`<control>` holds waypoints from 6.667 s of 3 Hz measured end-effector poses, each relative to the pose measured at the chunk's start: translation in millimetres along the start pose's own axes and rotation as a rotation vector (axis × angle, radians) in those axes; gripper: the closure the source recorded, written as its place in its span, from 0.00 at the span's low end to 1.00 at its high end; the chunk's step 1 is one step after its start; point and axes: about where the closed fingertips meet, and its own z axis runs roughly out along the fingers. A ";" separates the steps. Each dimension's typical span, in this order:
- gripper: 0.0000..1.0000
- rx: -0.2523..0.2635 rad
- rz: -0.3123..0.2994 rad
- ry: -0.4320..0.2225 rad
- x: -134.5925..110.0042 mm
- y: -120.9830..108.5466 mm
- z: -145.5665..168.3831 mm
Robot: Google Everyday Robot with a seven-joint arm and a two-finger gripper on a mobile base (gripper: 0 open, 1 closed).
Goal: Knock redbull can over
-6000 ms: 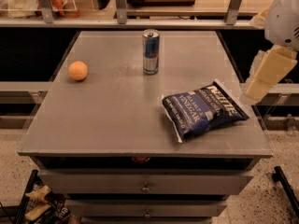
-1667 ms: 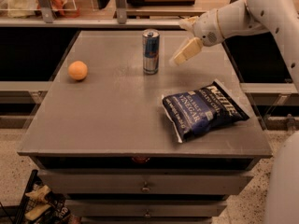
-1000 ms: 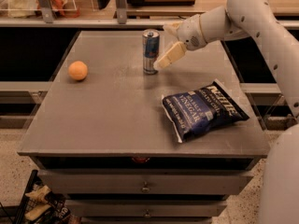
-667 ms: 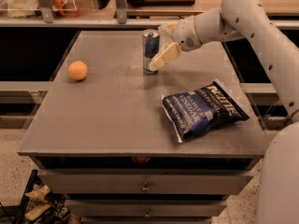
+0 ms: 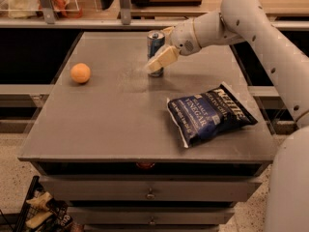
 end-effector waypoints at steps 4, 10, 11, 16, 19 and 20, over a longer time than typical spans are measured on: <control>1.00 0.011 -0.013 0.007 5.9 -7.5 -16.9; 1.00 -0.039 -0.794 0.436 -37.0 8.3 -60.9; 1.00 -0.119 -0.921 0.525 -24.5 32.5 -38.2; 1.00 -0.377 -1.299 0.854 28.0 60.9 17.9; 0.36 -0.378 -1.311 0.953 44.4 37.8 26.7; 0.14 -0.389 -1.309 0.967 46.5 35.3 27.5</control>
Offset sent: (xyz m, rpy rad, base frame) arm -0.0116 -0.0018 -0.0059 0.0324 0.0433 0.0176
